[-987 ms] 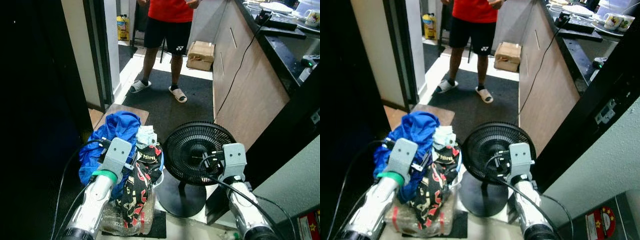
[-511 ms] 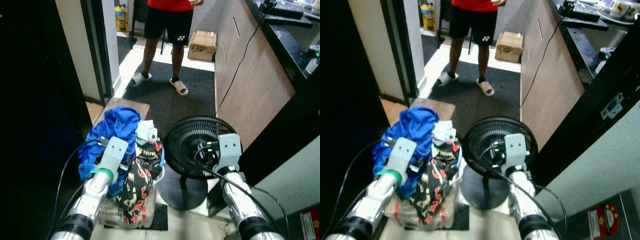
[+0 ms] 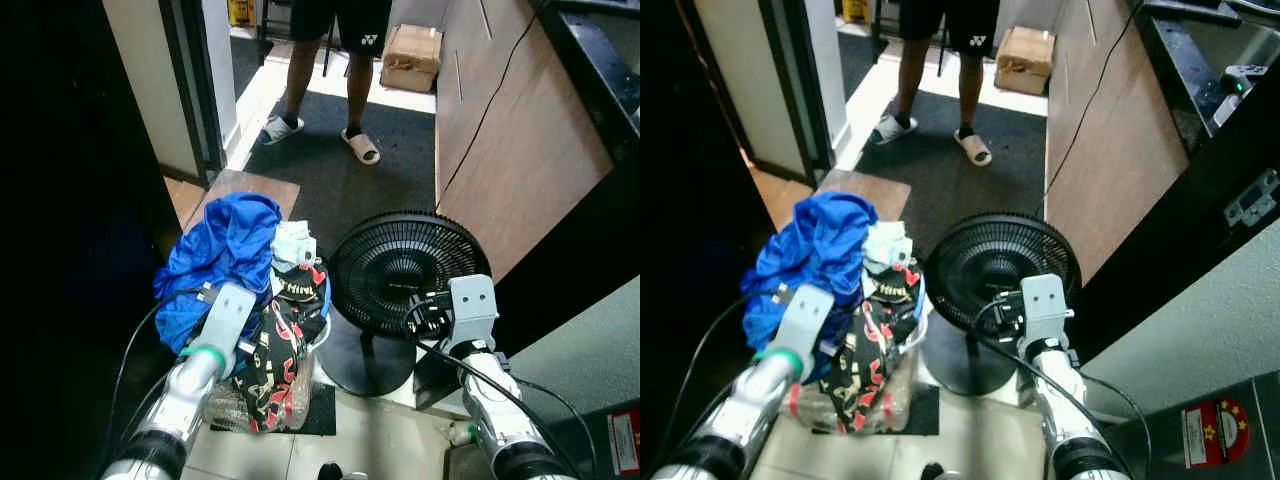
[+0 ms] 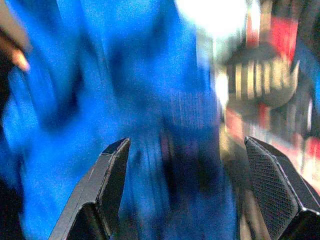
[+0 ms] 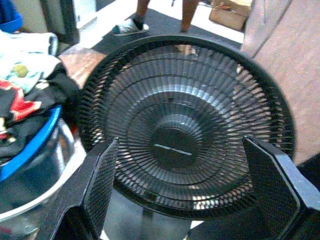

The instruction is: Clothes washing

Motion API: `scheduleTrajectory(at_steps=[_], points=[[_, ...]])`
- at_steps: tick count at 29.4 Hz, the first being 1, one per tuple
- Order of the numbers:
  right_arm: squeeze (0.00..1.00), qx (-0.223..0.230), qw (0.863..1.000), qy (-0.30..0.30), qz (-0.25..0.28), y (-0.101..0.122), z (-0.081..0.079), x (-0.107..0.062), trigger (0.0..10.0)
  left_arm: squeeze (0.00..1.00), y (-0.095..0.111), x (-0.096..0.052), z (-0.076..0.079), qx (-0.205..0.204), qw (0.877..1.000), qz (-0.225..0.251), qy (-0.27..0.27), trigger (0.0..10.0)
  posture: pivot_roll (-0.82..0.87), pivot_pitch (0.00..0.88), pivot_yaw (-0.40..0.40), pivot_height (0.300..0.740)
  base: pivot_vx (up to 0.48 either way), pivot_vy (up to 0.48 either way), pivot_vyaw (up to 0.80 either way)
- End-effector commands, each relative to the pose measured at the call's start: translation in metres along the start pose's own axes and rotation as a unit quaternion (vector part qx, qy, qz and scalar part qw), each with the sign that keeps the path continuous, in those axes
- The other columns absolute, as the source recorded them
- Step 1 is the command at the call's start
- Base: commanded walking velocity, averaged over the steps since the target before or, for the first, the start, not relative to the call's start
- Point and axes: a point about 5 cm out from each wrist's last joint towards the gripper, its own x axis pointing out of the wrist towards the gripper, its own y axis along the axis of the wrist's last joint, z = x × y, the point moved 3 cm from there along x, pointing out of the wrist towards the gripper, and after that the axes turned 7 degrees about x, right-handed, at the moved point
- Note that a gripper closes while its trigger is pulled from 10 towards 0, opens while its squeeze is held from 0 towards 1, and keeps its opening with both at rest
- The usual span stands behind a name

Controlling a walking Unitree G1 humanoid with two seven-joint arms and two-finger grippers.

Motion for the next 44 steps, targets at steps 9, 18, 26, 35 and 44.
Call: scheduleTrajectory(at_steps=[9, 18, 26, 35, 44], points=[[0.00, 0.000, 1.000, 0.005, -0.008, -0.002, -0.004, 0.001, 10.0, 0.00, 0.015, 0.018, -0.009, 0.015, 0.999, -0.030, 0.021, 10.0, 0.01, 0.271, -0.004, 0.740, 0.000, 0.000, 0.00], [0.00, -0.002, 1.000, 0.009, -0.012, -0.004, -0.004, -0.003, 10.0, 0.00, 0.021, 0.027, -0.032, 0.011, 0.996, -0.075, 0.056, 10.0, 0.00, 0.303, -0.006, 0.740, 0.000, 0.000, 0.00], [0.00, -0.001, 1.000, 0.008, -0.015, -0.006, -0.004, -0.005, 10.0, 0.00, 0.013, 0.024, -0.034, 0.014, 0.996, -0.080, 0.043, 8.7, 0.01, 0.314, -0.006, 0.740, 0.000, 0.000, 0.00], [0.00, -0.001, 1.000, 0.007, -0.017, -0.005, -0.002, -0.004, 10.0, 0.00, -0.010, 0.016, -0.025, 0.036, 0.994, -0.102, 0.029, 0.0, 0.01, 0.317, -0.014, 0.740, 0.000, 0.000, 0.00], [0.00, -0.002, 1.000, 0.005, -0.017, -0.004, -0.001, -0.003, 10.0, 0.00, -0.016, 0.013, -0.024, 0.026, 0.994, -0.103, 0.033, 0.0, 0.01, 0.314, -0.012, 0.740, 0.000, 0.000, 0.00]])
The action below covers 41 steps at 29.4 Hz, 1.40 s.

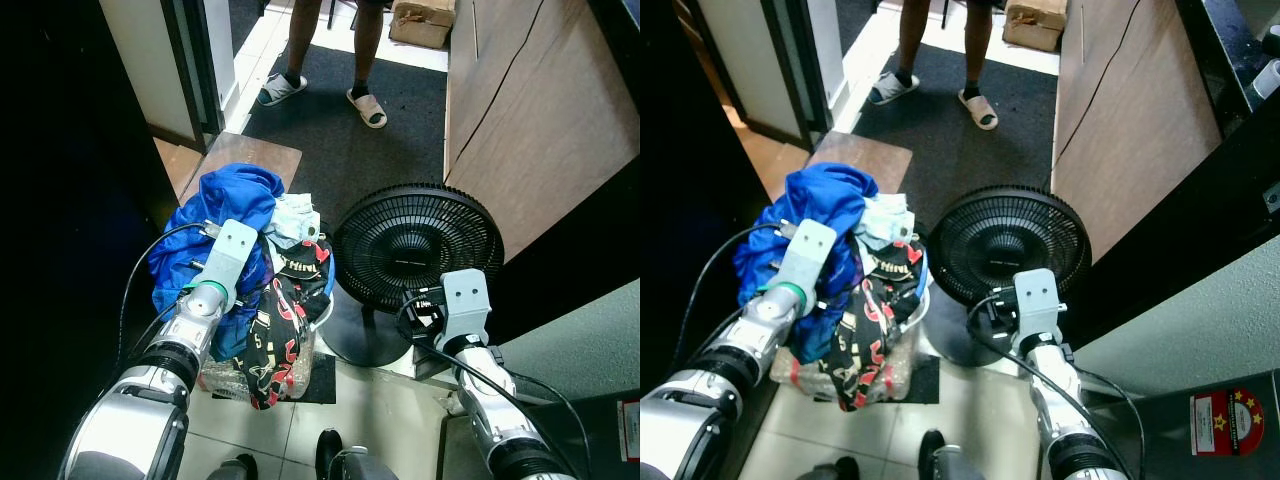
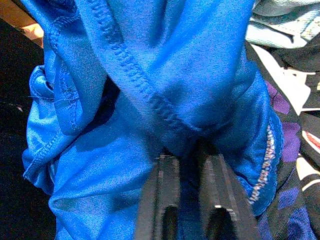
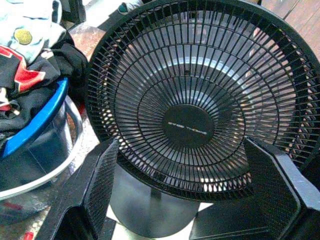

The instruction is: Clothes washing

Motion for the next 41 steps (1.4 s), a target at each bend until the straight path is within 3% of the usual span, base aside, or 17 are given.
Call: scheduleTrajectory(at_steps=[1, 11, 12, 13, 14, 25, 26, 28, 29, 32, 34, 35, 36, 37, 38, 39, 41], points=[[0.00, 0.001, 1.000, -0.005, -0.021, -0.011, 0.003, -0.006, 10.0, 0.00, -0.015, -0.003, 0.007, -0.001, 1.000, -0.020, -0.010, 0.0, 0.01, 0.314, -0.012, 0.740, 0.000, 0.000, 0.00], [0.00, 0.001, 1.000, -0.008, -0.020, -0.011, 0.004, -0.007, 10.0, 0.00, 0.009, -0.003, 0.001, -0.096, 0.995, 0.019, -0.011, 0.0, 0.01, 0.283, -0.009, 0.740, 0.000, 0.000, 0.00], [0.00, 0.002, 1.000, -0.009, -0.017, -0.009, 0.004, -0.006, 10.0, 0.00, 0.027, -0.006, 0.001, -0.151, 0.988, 0.029, -0.028, 6.3, 0.02, 0.260, -0.010, 0.740, 0.000, 0.000, 0.00], [0.00, 0.002, 1.000, -0.009, -0.017, -0.009, 0.004, -0.006, 10.0, 0.00, 0.027, -0.006, 0.001, -0.151, 0.988, 0.029, -0.028, 6.3, 0.02, 0.260, -0.010, 0.740, 0.000, 0.000, 0.00], [0.00, 0.004, 1.000, -0.009, -0.012, -0.006, 0.004, -0.004, 10.0, 0.00, 0.058, -0.018, 0.001, -0.218, 0.972, 0.059, -0.066, 10.0, 0.02, 0.239, -0.014, 0.740, 0.000, 0.000, 0.00], [0.00, 0.013, 1.000, -0.003, 0.005, 0.003, -0.002, 0.001, 10.0, 0.00, 0.110, -0.041, -0.028, -0.264, 0.953, 0.141, -0.054, 10.0, 0.04, 0.191, -0.026, 0.740, 0.000, 0.000, 0.00], [0.00, 0.017, 1.000, 0.001, 0.014, 0.007, -0.005, 0.003, 10.0, 0.00, 0.134, -0.048, -0.045, -0.283, 0.942, 0.177, -0.042, 10.0, 0.05, 0.169, -0.029, 0.740, 0.000, 0.000, 0.00], [0.00, 0.017, 1.000, 0.001, 0.014, 0.007, -0.005, 0.003, 10.0, 0.00, 0.134, -0.048, -0.045, -0.283, 0.942, 0.177, -0.042, 10.0, 0.05, 0.169, -0.029, 0.740, 0.000, 0.000, 0.00], [0.00, 0.020, 1.000, 0.003, 0.020, 0.010, -0.008, 0.004, 10.0, 0.00, 0.159, -0.056, -0.061, -0.297, 0.929, 0.216, -0.034, 10.0, 0.05, 0.153, -0.031, 0.740, 0.000, 0.000, 0.00], [0.00, 0.023, 0.999, 0.005, 0.025, 0.013, -0.010, 0.005, 10.0, 0.00, 0.178, -0.066, -0.073, -0.308, 0.918, 0.246, -0.034, 10.0, 0.05, 0.153, -0.031, 0.740, 0.000, 0.000, 0.00], [0.00, 0.027, 0.999, 0.008, 0.030, 0.014, -0.013, 0.005, 10.0, 0.00, 0.217, -0.086, -0.104, -0.326, 0.893, 0.308, -0.032, 10.0, 0.06, 0.140, -0.033, 0.740, 0.000, 0.000, 0.00], [0.00, 0.027, 0.999, 0.008, 0.030, 0.014, -0.013, 0.005, 10.0, 0.00, 0.217, -0.086, -0.104, -0.326, 0.893, 0.308, -0.032, 10.0, 0.06, 0.140, -0.033, 0.740, 0.000, 0.000, 0.00], [0.00, 0.028, 0.999, 0.009, 0.031, 0.015, -0.014, 0.006, 10.0, 0.00, 0.244, -0.104, -0.132, -0.350, 0.866, 0.354, -0.035, 10.0, 0.06, 0.129, -0.033, 0.740, 0.000, 0.000, 0.00], [0.00, 0.028, 0.999, 0.009, 0.031, 0.015, -0.014, 0.006, 10.0, 0.00, 0.244, -0.104, -0.132, -0.350, 0.866, 0.354, -0.035, 10.0, 0.06, 0.129, -0.033, 0.740, 0.000, 0.000, 0.00], [0.00, 0.029, 0.999, 0.008, 0.031, 0.015, -0.014, 0.006, 10.0, 0.00, 0.256, -0.114, -0.145, -0.371, 0.845, 0.382, -0.039, 10.0, 0.06, 0.128, -0.034, 0.740, 0.000, 0.000, 0.00], [0.00, 0.029, 0.999, 0.008, 0.031, 0.015, -0.014, 0.006, 10.0, 0.00, 0.256, -0.114, -0.145, -0.371, 0.845, 0.382, -0.039, 10.0, 0.06, 0.128, -0.034, 0.740, 0.000, 0.000, 0.00], [0.00, 0.030, 0.999, 0.007, 0.032, 0.015, -0.014, 0.006, 10.0, 0.00, 0.266, -0.125, -0.155, -0.393, 0.824, 0.406, -0.045, 10.0, 0.06, 0.128, -0.034, 0.740, 0.000, 0.000, 0.00]])
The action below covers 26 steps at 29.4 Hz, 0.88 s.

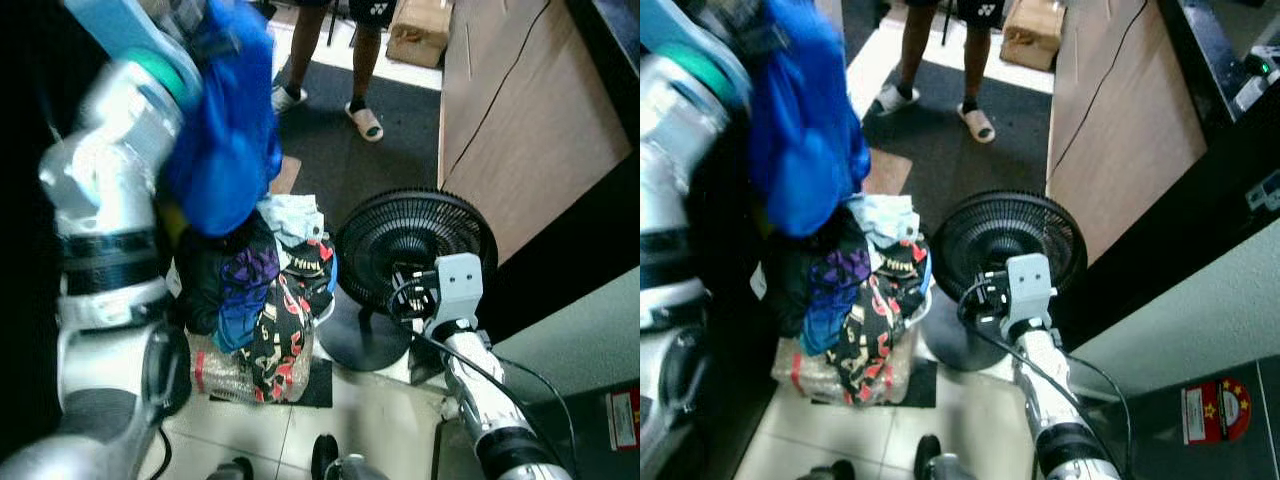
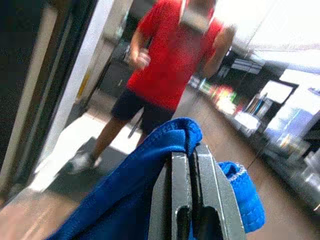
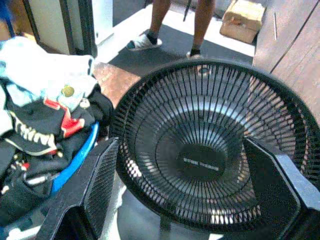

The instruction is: Clothes washing

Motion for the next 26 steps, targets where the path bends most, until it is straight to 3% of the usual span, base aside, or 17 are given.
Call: scheduleTrajectory(at_steps=[1, 9, 10, 12, 13, 14, 15, 16, 19, 20, 21, 24, 26], points=[[0.00, 0.005, 1.000, -0.005, -0.008, -0.006, 0.001, -0.004, 10.0, 0.00, 0.022, -0.001, 0.011, -0.031, 0.998, 0.043, -0.025, 10.0, 0.06, 0.128, -0.034, 0.740, 0.000, 0.000, 0.00], [0.00, 0.005, 1.000, -0.005, -0.008, -0.006, 0.001, -0.004, 10.0, 0.00, 0.022, -0.001, 0.011, -0.031, 0.998, 0.043, -0.025, 10.0, 0.06, 0.128, -0.034, 0.740, 0.000, 0.000, 0.00], [0.00, 0.006, 1.000, -0.005, -0.007, -0.005, 0.001, -0.004, 10.0, 0.00, 0.035, -0.001, 0.016, -0.042, 0.996, 0.069, -0.038, 10.0, 0.06, 0.128, -0.034, 0.740, 0.000, 0.000, 0.00], [0.00, 0.006, 1.000, -0.005, -0.007, -0.005, 0.001, -0.004, 10.0, 0.00, 0.035, -0.001, 0.016, -0.042, 0.996, 0.069, -0.038, 10.0, 0.06, 0.128, -0.034, 0.740, 0.000, 0.000, 0.00], [0.00, 0.005, 1.000, -0.009, 0.012, 0.005, 0.004, -0.003, 10.0, 0.00, 0.043, -0.017, 0.037, 0.017, 0.989, 0.114, -0.090, 10.0, 0.05, 0.114, -0.047, 0.740, 0.000, 0.000, 0.00], [0.00, 0.005, 1.000, -0.009, 0.012, 0.005, 0.004, -0.003, 10.0, 0.00, 0.043, -0.017, 0.037, 0.017, 0.989, 0.114, -0.090, 10.0, 0.05, 0.114, -0.047, 0.740, 0.000, 0.000, 0.00], [0.00, -0.003, 0.998, -0.028, 0.058, 0.033, 0.018, 0.001, 10.0, 0.00, 0.018, -0.040, 0.049, 0.109, 0.982, 0.103, -0.118, 10.0, 0.04, 0.106, -0.052, 0.740, 0.000, 0.000, 0.00], [0.00, -0.010, 0.995, -0.041, 0.090, 0.054, 0.027, 0.001, 10.0, 0.00, -0.005, -0.059, 0.057, 0.167, 0.972, 0.086, -0.141, 10.0, 0.04, 0.104, -0.054, 0.740, 0.000, 0.000, 0.00], [0.00, -0.015, 0.993, -0.049, 0.110, 0.067, 0.033, 0.001, 10.0, 0.00, -0.018, -0.070, 0.061, 0.196, 0.966, 0.070, -0.155, 10.0, 0.04, 0.104, -0.054, 0.740, 0.000, 0.000, 0.00], [0.00, -0.021, 0.988, -0.064, 0.136, 0.086, 0.044, 0.001, 10.0, 0.00, -0.030, -0.079, 0.054, 0.206, 0.968, 0.049, -0.133, 10.0, 0.04, 0.096, -0.059, 0.740, 0.000, 0.000, 0.00], [0.00, -0.021, 0.988, -0.064, 0.136, 0.086, 0.044, 0.001, 10.0, 0.00, -0.030, -0.079, 0.054, 0.206, 0.968, 0.049, -0.133, 10.0, 0.04, 0.096, -0.059, 0.740, 0.000, 0.000, 0.00], [0.00, -0.039, 0.977, -0.084, 0.190, 0.128, 0.065, 0.002, 10.0, 0.00, -0.048, -0.089, 0.040, 0.236, 0.967, 0.022, -0.095, 10.0, 0.04, 0.083, -0.072, 0.740, 0.000, 0.000, 0.00], [0.00, -0.040, 0.976, -0.085, 0.195, 0.132, 0.066, 0.003, 10.0, 0.00, -0.050, -0.089, 0.039, 0.238, 0.966, 0.020, -0.096, 10.0, 0.04, 0.082, -0.073, 0.740, 0.000, 0.000, 0.00]])
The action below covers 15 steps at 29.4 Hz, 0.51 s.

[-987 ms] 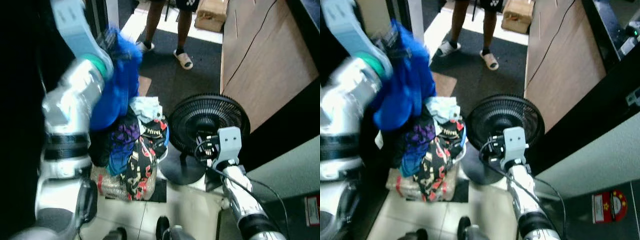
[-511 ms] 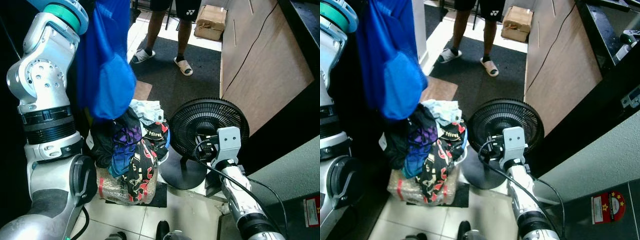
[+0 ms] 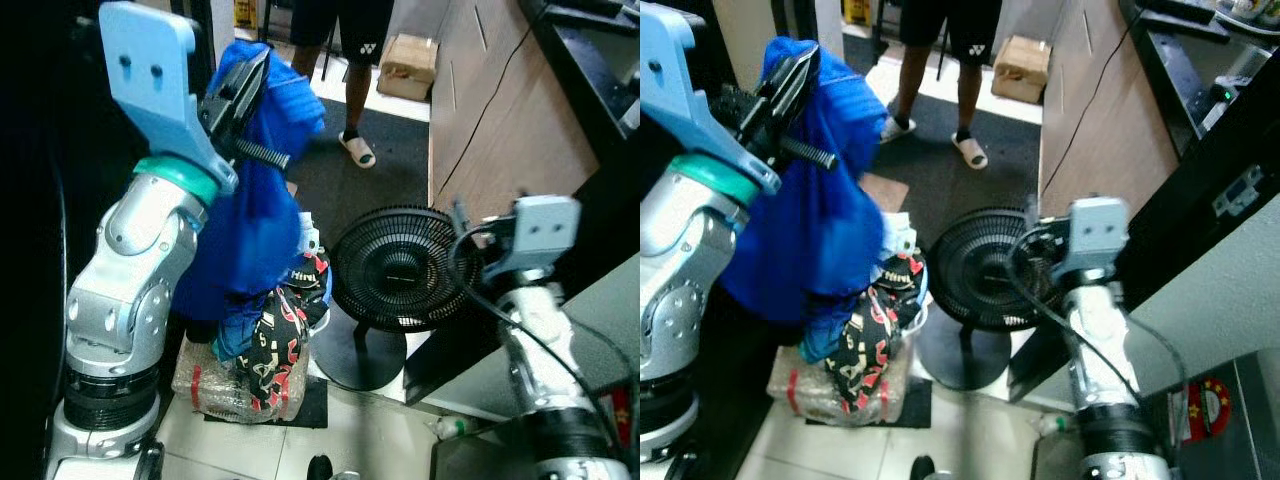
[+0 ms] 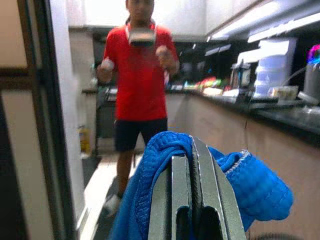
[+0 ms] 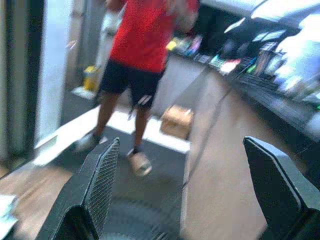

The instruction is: Clothes washing

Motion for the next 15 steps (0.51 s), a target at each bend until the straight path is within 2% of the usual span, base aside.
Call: scheduleTrajectory(at_steps=[1, 5, 8, 12, 15], points=[[0.00, 0.003, 1.000, -0.009, 0.013, 0.009, 0.005, 0.003, 10.0, 0.00, 0.005, 0.000, 0.007, 0.009, 1.000, 0.018, -0.007, 10.0, 0.04, 0.075, -0.074, 0.740, 0.000, 0.000, 0.00], [0.00, 0.004, 1.000, 0.003, 0.025, 0.016, -0.002, 0.006, 10.0, 0.00, 0.003, 0.000, 0.008, 0.003, 1.000, 0.018, 0.000, 10.0, 0.04, 0.069, -0.072, 0.740, 0.000, 0.000, 0.00], [0.00, 0.001, 0.999, 0.021, 0.035, 0.026, -0.011, 0.003, 10.0, 0.00, -0.001, -0.006, 0.010, 0.005, 1.000, 0.011, 0.004, 10.0, 0.04, 0.069, -0.072, 0.740, 0.000, 0.000, 0.00], [0.00, -0.002, 0.998, 0.034, 0.048, 0.040, -0.018, -0.002, 10.0, 0.00, -0.014, -0.017, 0.013, 0.017, 1.000, -0.014, 0.010, 10.0, 0.03, 0.052, -0.065, 0.740, 0.000, 0.000, 0.00], [0.00, 0.003, 0.998, 0.038, 0.054, 0.045, -0.022, 0.001, 10.0, 0.00, -0.021, -0.018, 0.013, 0.015, 0.999, -0.023, 0.017, 10.0, 0.02, 0.046, -0.067, 0.740, 0.000, 0.000, 0.00]])
